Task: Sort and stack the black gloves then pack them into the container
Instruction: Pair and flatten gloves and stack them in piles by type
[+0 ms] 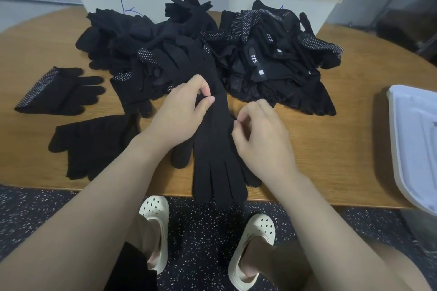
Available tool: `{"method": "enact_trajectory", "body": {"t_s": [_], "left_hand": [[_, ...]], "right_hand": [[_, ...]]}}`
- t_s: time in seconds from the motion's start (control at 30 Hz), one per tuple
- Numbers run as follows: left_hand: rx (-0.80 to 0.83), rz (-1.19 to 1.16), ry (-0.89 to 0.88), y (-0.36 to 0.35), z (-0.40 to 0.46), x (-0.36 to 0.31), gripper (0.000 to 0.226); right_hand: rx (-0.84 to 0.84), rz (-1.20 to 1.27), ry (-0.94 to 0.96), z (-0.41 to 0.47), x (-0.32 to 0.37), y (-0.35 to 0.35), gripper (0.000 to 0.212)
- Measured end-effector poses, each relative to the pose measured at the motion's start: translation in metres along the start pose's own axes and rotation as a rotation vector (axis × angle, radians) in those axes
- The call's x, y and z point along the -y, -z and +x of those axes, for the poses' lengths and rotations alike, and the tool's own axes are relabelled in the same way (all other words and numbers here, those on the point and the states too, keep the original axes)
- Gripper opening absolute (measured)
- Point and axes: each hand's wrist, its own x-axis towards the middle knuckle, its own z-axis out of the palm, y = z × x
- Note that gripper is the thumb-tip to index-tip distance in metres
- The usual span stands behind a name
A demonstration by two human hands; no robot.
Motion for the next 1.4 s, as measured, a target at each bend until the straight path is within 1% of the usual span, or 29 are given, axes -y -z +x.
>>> {"method": "enact_trajectory", "body": {"t_s": [0.03,0.07,0.13,0.17,0.23,0.3,0.4,0.5,0.6,0.7,0.77,0.83,0.87,0.9,0.93,0.97,1.07,1.17,1.27,1.4], "left_hand": [[-0.003,-0.018,-0.005,0.001,0.0,0.0,0.01],[-0.007,-0.042,-0.01,0.002,-0.001,-0.001,0.009],[-0.009,-0.084,-0.013,0.005,0.0,-0.001,0.01],[-0.003,-0.098,-0.012,0.006,0.002,0.0,0.01],[0.015,-0.1,-0.01,0.008,0.005,0.002,0.01],[0.021,-0.093,-0.014,0.009,0.007,0.004,0.01],[0.019,-0.099,-0.011,0.009,0.006,0.005,0.013],[0.011,-0.095,-0.005,0.01,0.005,0.006,0.014],[0.013,-0.089,0.007,0.012,0.004,0.005,0.013],[0.016,-0.095,0.021,0.013,0.003,0.0,0.011],[0.063,-0.143,0.057,0.019,0.003,0.001,0.015],[0.145,-0.244,0.11,0.027,0.001,0.004,0.038],[0.166,-0.257,0.125,0.031,0.0,0.005,0.049],[0.166,-0.237,0.13,0.034,-0.001,0.006,0.055],[0.145,-0.21,0.13,0.036,-0.003,0.005,0.056],[0.105,-0.203,0.123,0.037,-0.004,0.005,0.052],[-0.031,-0.289,0.088,0.041,-0.004,-0.003,0.032],[-0.111,-0.288,0.037,0.045,-0.007,-0.01,0.02],[-0.102,-0.255,-0.036,0.048,-0.021,-0.017,0.014],[-0.037,-0.208,-0.09,0.049,-0.053,-0.021,0.016]], "right_hand": [[-0.01,-0.028,0.066,-0.001,0.003,0.0,0.006],[0.005,-0.063,0.15,-0.002,0.005,0.0,0.007],[0.124,-0.095,0.313,-0.005,0.008,-0.001,0.019],[0.211,-0.091,0.355,-0.007,0.01,-0.001,0.027],[0.376,-0.079,0.374,-0.011,0.012,0.001,0.043],[0.477,-0.11,0.398,-0.015,0.014,0.004,0.054],[0.57,-0.177,0.492,-0.024,0.018,0.009,0.056],[0.655,-0.172,0.543,-0.04,0.026,0.014,0.056],[0.685,-0.154,0.566,-0.051,0.029,0.018,0.056],[0.673,-0.097,0.529,-0.052,0.031,0.021,0.058],[0.627,-0.081,0.469,-0.052,0.032,0.023,0.064],[0.557,-0.094,0.4,-0.052,0.032,0.024,0.071],[0.526,-0.103,0.369,-0.051,0.032,0.026,0.073],[0.499,-0.11,0.343,-0.05,0.031,0.026,0.074],[0.474,-0.114,0.326,-0.049,0.031,0.027,0.074],[0.45,-0.117,0.317,-0.048,0.029,0.027,0.073],[0.403,-0.109,0.303,-0.047,0.025,0.025,0.067],[0.372,-0.101,0.305,-0.044,0.019,0.022,0.059],[0.341,-0.02,0.28,-0.04,0.012,0.022,0.05],[0.236,0.133,0.171,-0.032,-0.001,0.03,0.037]]}}
